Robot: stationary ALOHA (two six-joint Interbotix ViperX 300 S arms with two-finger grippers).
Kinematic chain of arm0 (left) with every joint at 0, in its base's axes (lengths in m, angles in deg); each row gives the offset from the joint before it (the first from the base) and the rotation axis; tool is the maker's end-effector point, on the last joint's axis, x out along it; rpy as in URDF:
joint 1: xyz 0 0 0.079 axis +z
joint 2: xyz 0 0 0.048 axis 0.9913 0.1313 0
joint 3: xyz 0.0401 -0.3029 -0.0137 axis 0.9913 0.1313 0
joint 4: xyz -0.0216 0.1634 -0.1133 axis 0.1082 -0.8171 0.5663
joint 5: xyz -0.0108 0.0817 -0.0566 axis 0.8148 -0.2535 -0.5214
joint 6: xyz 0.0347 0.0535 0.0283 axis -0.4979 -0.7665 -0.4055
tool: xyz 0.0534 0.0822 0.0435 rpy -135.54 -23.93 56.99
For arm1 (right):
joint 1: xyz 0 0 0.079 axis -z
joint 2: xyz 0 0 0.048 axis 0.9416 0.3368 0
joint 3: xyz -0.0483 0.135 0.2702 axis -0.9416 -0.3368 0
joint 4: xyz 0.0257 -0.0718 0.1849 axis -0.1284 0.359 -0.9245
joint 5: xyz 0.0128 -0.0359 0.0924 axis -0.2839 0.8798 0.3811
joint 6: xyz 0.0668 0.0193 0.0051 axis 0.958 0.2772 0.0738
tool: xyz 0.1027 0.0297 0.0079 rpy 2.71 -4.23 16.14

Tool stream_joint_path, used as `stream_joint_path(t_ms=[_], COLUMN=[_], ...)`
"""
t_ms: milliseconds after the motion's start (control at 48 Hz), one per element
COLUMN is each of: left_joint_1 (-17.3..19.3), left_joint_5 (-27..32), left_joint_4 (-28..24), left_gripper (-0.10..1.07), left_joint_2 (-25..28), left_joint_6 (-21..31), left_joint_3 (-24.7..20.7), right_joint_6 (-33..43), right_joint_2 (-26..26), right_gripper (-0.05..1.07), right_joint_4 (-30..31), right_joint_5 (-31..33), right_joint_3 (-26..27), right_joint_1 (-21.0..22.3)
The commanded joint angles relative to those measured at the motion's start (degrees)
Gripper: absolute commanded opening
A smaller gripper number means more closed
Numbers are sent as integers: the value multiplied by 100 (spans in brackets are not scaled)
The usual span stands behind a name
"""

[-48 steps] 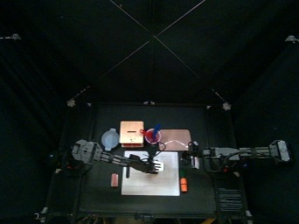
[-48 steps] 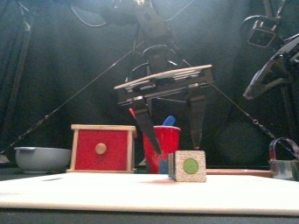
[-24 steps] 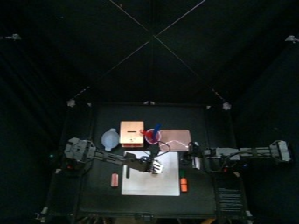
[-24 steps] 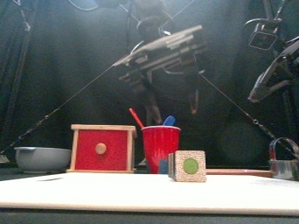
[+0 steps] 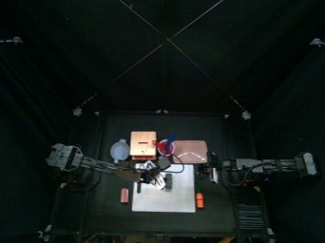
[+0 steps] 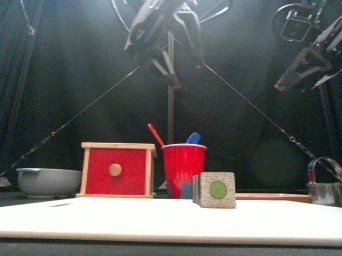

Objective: Place sushi roll onto cutting board

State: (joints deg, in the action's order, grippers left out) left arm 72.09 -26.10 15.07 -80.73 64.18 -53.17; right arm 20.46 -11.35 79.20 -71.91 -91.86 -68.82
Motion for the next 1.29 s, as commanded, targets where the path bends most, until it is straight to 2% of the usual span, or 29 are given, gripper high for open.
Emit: stream_joint_path(t_ms=[0, 146, 250, 354, 458, 604, 729, 833, 1062, 1271], left_joint_1=[0, -97, -88, -35, 176, 501, 932, 1257, 1731, 1881], left_joint_5=[-598, -1854, -2487, -2962, -3331, -3551, -3621, -3753, -4184, -4315], left_joint_4=[-299, -984, -1318, -1415, -1521, -1960, -2417, -2558, -2566, -2558], left_gripper=[90, 90, 90, 90, 90, 90, 90, 90, 90, 90], left_joint_2=[-694, -1688, -2268, -2821, -3498, -4421, -5124, -5423, -5458, -5440], left_joint_6=[-70, -35, -18, -26, -97, -193, -299, -343, -343, -343], left_joint_3=[483, 1705, 2531, 3182, 3727, 4307, 4720, 4975, 5150, 5045], right_joint_6=[-9, -9, -18, -18, -18, -18, -18, -18, -18, -35], right_joint_2=[-9, -18, -18, -9, 9, 53, 88, 114, 185, 185], right_gripper=[1, 1, 1, 1, 1, 1, 1, 1, 1, 1], right_joint_4=[-44, -105, -44, 18, 123, 325, 387, 387, 396, 501], right_joint_5=[-18, -62, -105, -176, -246, -255, -290, -387, -466, -483], right_joint_3=[237, 229, 167, 123, 123, 114, 105, 97, 53, 18], right_joint_1=[-70, -114, -88, -44, 88, 334, 439, 562, 800, 809])
